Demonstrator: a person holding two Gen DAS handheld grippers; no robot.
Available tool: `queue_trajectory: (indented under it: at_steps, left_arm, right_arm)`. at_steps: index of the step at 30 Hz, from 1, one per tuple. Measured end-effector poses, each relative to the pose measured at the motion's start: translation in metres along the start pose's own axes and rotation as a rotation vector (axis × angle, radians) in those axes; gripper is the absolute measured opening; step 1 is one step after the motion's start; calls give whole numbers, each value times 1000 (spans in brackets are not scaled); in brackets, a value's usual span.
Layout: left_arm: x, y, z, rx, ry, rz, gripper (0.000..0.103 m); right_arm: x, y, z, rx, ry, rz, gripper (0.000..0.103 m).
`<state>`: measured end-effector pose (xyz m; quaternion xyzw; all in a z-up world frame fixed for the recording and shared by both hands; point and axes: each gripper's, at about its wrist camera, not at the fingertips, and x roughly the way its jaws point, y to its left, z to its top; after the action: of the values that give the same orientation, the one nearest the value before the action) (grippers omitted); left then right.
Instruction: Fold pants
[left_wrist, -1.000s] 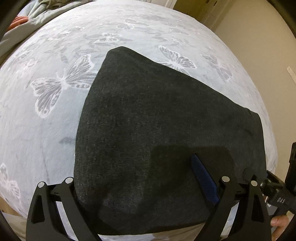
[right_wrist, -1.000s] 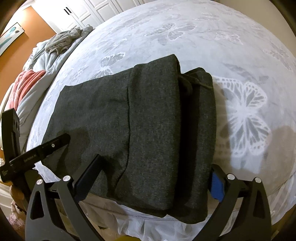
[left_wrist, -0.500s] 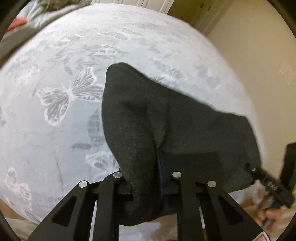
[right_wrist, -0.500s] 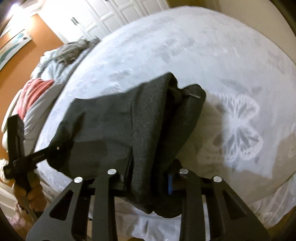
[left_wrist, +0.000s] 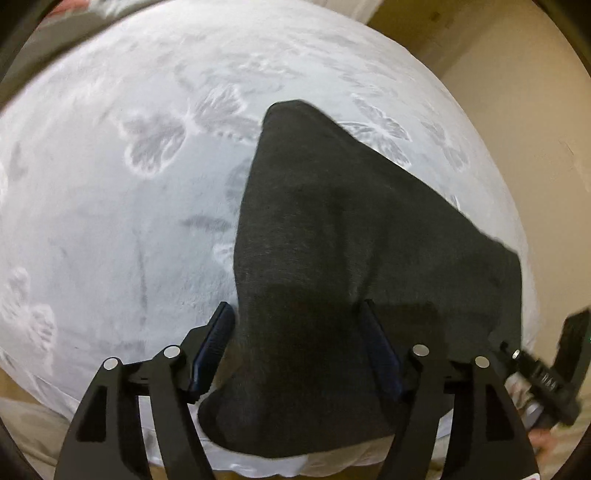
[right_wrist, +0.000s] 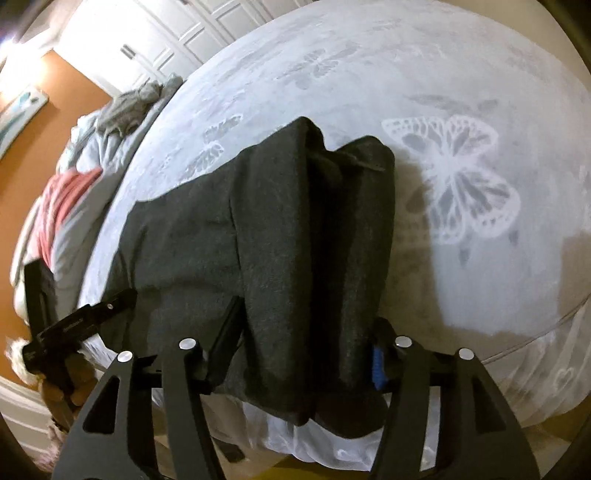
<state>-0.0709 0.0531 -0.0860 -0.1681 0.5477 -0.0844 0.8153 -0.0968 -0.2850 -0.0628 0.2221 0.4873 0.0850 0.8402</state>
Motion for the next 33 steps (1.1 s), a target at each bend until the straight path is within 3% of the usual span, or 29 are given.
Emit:
queue_trajectory:
  at_steps: [1, 2, 3, 5, 6, 10, 15, 20, 25, 30, 33]
  left_arm:
    - [0, 1, 1, -1, -2, -7, 68]
    - [1, -2, 2, 20, -3, -7, 60]
    - [-1, -7, 3, 57, -7, -30, 33]
    - [-3, -18, 2, 100, -16, -24, 19]
    - [-7, -25, 0, 137, -36, 3, 16]
    - [-25, -35, -3, 162, -68, 9, 14]
    - [-67, -45, -21, 187, -93, -54, 14]
    - [-105, -66, -41, 271, -159, -38, 13]
    - [-160, -75, -52, 318, -264, -69, 13]
    - [-219, -85, -44, 355, -392, -113, 13]
    - [-262, -97, -34, 391, -508, -132, 13]
  right_arm:
    - [1, -1, 0, 3, -1, 8, 58]
    - [1, -2, 1, 1, -3, 10, 57]
    - [1, -2, 2, -3, -5, 6, 54]
    - [-1, 2, 0, -28, -12, -5, 37]
    - [-1, 6, -2, -37, -17, -8, 35]
    - [-16, 25, -8, -100, -65, -43, 27]
    - [-47, 49, -20, -147, -135, -41, 26]
    - [-77, 74, -34, -215, -182, -24, 26]
    - [-118, 97, -44, -271, -273, 1, 26]
    - [-162, 124, -41, -319, -389, 59, 26]
    - [-192, 141, -31, -356, -476, 102, 26]
